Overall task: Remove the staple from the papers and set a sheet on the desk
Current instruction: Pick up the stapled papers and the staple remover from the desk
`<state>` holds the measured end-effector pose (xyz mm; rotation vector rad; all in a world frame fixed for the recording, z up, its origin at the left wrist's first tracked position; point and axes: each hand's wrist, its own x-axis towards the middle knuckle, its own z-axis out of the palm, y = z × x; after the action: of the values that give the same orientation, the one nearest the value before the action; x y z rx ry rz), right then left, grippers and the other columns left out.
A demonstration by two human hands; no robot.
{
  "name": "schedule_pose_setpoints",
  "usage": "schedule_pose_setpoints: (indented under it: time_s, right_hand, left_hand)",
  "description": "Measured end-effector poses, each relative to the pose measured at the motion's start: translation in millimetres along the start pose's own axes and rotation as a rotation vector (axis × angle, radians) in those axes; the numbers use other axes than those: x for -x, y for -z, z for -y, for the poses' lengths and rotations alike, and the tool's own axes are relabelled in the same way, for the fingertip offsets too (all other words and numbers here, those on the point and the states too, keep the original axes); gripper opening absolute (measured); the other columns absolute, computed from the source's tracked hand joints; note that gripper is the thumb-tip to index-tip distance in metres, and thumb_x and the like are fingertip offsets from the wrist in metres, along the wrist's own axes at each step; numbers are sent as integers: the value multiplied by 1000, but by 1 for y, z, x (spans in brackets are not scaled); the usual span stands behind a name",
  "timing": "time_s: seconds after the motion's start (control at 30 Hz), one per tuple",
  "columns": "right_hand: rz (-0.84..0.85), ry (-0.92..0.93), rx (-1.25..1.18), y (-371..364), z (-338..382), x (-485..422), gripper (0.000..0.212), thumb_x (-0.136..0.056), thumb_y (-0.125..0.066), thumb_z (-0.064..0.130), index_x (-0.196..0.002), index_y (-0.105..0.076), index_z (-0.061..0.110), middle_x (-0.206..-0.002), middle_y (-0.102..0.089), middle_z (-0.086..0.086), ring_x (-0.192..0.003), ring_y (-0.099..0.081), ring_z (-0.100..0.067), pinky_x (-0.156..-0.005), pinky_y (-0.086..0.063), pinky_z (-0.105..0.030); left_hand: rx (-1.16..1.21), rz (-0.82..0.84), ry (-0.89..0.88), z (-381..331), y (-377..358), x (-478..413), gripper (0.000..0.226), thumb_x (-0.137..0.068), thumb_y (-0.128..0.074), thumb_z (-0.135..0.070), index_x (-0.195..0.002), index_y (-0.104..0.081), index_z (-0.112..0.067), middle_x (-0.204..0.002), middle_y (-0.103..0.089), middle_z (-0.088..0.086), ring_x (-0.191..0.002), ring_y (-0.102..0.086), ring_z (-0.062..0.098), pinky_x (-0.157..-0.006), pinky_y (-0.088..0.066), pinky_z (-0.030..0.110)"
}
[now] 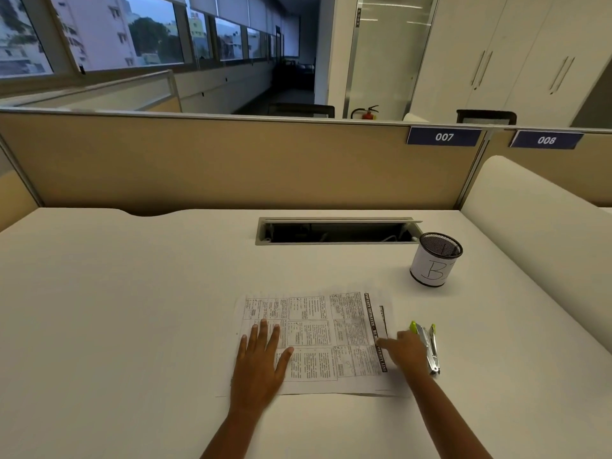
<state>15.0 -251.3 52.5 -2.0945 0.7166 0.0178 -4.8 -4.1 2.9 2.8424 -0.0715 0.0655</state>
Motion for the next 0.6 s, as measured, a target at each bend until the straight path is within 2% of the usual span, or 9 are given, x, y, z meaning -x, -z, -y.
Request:
schedule_pose_setpoints:
  time_s: [0.07,0.17,0.2,0.27,0.3,0.33,0.4,0.47,0.6]
  right_hand:
    - [34,-15,-18,4,0,-3,43,-76,-65,4,-46,-35,13,-51,-39,1,-48,-35,-9,-45,-25,-22]
    - [-14,34,-40,8,2,-1,28,-75,-64,4,-53,-48,9,-58,-52,-4,-55,-47,-18,-53,-34,-24]
    - [-35,76,-38,9,4,1,21,-74,-64,5,-58,-52,11,-65,-58,-6,-61,-53,-22,-59,-39,-26]
    - [-51,144,-56,14,10,7,12,-76,-63,8,-68,-56,13,-77,-62,-7,-72,-58,-26,-67,-44,-32]
    - [-54,178,-76,18,15,9,7,-78,-62,8,-74,-57,12,-80,-63,-8,-74,-59,-27,-67,-46,-32]
    - [-61,226,-89,23,21,11,3,-80,-60,9,-79,-58,9,-81,-63,-8,-73,-59,-27,-63,-46,-31]
    - [-86,334,-103,37,36,15,3,-83,-59,9,-83,-60,7,-78,-62,-8,-67,-57,-25,-53,-41,-26]
    - [-113,426,-118,51,52,19,4,-84,-58,11,-81,-59,9,-75,-63,-7,-60,-57,-21,-51,-42,-24]
    - [-143,563,-151,81,79,27,6,-85,-58,14,-81,-61,11,-71,-63,-2,-57,-60,-14,-54,-48,-27]
  left_hand:
    - [16,15,5,-1,3,0,68,-90,-8,-55,-121,-54,-16,-127,-59,11,-116,-57,27,-110,7,22]
    - [-7,3,1,0,3,2,67,-90,-8,-54,-122,-53,-16,-126,-59,11,-115,-57,26,-110,4,22]
    - [-15,6,-3,0,4,2,67,-90,-8,-54,-121,-54,-16,-125,-60,11,-115,-57,26,-110,-1,24]
    - [-9,4,9,-1,7,3,68,-91,-6,-52,-120,-54,-15,-122,-62,11,-112,-60,25,-109,-26,30]
    - [20,-20,15,-2,10,3,67,-91,-7,-51,-121,-54,-14,-122,-62,12,-111,-60,25,-103,-39,34]
    - [77,-63,12,-5,15,3,64,-92,-10,-50,-123,-51,-13,-124,-61,13,-114,-58,27,-96,-45,37]
    - [260,-169,2,-16,33,-1,54,-91,-26,-45,-132,-40,-13,-138,-47,14,-127,-45,28,-101,-39,40]
    - [427,-233,36,-29,56,-9,53,-90,-42,-34,-138,-28,-16,-148,-32,10,-137,-31,26,-108,-32,41]
    - [645,-372,13,-53,108,-23,57,-86,-53,-23,-137,-28,-17,-145,-35,10,-131,-37,27,-102,-41,47]
